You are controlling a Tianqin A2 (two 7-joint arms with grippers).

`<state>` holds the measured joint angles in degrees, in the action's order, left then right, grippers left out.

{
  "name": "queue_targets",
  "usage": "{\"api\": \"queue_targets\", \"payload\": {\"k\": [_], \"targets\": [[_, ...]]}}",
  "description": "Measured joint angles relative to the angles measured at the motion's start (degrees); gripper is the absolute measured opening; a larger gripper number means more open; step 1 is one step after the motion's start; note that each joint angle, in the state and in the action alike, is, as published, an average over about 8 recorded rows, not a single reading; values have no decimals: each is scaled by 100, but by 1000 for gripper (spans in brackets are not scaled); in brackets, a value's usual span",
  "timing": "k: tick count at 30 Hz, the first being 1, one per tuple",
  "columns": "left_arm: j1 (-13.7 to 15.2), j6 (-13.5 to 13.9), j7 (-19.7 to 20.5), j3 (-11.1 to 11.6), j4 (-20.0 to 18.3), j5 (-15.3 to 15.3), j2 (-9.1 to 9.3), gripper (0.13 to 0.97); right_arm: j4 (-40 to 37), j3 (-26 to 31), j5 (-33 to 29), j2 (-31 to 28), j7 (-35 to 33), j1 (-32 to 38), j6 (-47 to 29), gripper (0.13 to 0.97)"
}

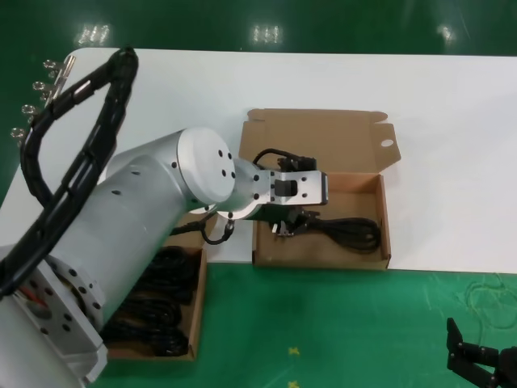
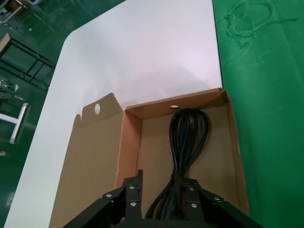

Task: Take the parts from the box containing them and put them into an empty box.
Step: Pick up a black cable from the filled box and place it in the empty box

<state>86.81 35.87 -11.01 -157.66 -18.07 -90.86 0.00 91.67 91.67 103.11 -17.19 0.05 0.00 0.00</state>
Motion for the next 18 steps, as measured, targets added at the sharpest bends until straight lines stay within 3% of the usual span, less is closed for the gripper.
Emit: {"api": "queue_targets", "payload": {"k": [10, 18], "targets": [[-59, -58, -775, 7, 103, -775, 0, 372, 0, 0, -1, 0, -2, 0, 0, 966], [-339, -166, -773, 222, -132, -846, -55, 527, 0, 0, -1, 0, -2, 0, 0, 966]]}}
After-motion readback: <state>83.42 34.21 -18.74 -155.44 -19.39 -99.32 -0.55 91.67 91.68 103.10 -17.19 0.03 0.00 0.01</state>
